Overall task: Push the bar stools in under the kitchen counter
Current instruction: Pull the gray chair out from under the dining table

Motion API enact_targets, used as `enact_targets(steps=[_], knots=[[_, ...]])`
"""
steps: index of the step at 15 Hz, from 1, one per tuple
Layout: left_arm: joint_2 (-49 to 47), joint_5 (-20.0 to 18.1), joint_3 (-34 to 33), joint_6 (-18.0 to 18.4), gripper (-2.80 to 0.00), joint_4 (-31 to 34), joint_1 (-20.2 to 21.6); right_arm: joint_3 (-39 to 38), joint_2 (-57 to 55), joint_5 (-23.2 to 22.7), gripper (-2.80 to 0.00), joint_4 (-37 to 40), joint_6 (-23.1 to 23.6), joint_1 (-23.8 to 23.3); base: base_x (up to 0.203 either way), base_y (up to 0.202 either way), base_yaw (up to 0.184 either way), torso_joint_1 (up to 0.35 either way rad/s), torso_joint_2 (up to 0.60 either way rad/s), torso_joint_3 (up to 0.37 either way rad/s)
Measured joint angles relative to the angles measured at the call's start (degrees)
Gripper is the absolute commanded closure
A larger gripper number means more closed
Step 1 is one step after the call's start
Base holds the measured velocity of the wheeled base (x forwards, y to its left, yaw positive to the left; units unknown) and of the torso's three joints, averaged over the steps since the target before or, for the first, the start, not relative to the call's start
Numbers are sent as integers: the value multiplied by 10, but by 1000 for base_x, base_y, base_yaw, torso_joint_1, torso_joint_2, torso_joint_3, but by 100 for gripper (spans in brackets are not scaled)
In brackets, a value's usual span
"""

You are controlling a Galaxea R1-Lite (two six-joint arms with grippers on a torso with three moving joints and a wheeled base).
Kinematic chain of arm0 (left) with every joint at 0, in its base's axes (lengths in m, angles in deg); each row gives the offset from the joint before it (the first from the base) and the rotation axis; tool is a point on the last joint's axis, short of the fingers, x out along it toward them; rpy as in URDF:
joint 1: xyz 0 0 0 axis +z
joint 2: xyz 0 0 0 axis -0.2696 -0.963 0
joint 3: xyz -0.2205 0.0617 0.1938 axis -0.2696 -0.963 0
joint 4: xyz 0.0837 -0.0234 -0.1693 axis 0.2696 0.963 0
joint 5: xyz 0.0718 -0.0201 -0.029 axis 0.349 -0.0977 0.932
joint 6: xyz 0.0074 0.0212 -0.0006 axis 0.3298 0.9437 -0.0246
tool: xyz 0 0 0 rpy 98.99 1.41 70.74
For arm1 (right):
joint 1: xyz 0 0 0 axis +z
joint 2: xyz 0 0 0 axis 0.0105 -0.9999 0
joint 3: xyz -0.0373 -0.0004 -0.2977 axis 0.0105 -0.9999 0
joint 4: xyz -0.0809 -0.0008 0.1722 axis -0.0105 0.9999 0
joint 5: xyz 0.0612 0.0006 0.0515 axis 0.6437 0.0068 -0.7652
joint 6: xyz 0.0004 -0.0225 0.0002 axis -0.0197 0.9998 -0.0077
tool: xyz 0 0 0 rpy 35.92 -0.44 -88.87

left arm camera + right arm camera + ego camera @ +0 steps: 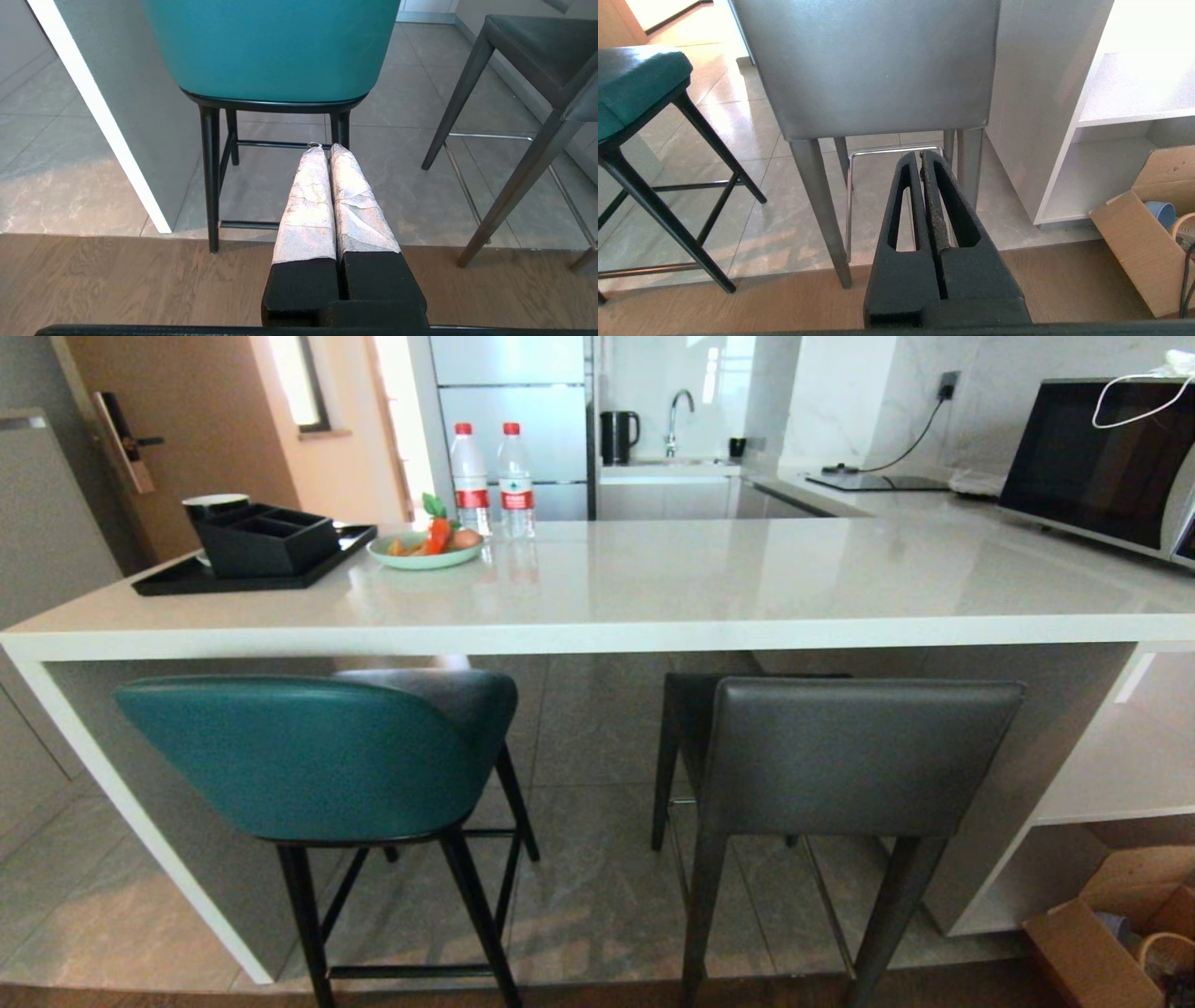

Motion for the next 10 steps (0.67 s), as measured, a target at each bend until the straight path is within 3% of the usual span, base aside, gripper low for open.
enact_targets(steps=[10], knots=[[0,1,0,-1,0,0,0,0,0,0,0,0,0,0,0,0,0,0,0,0]])
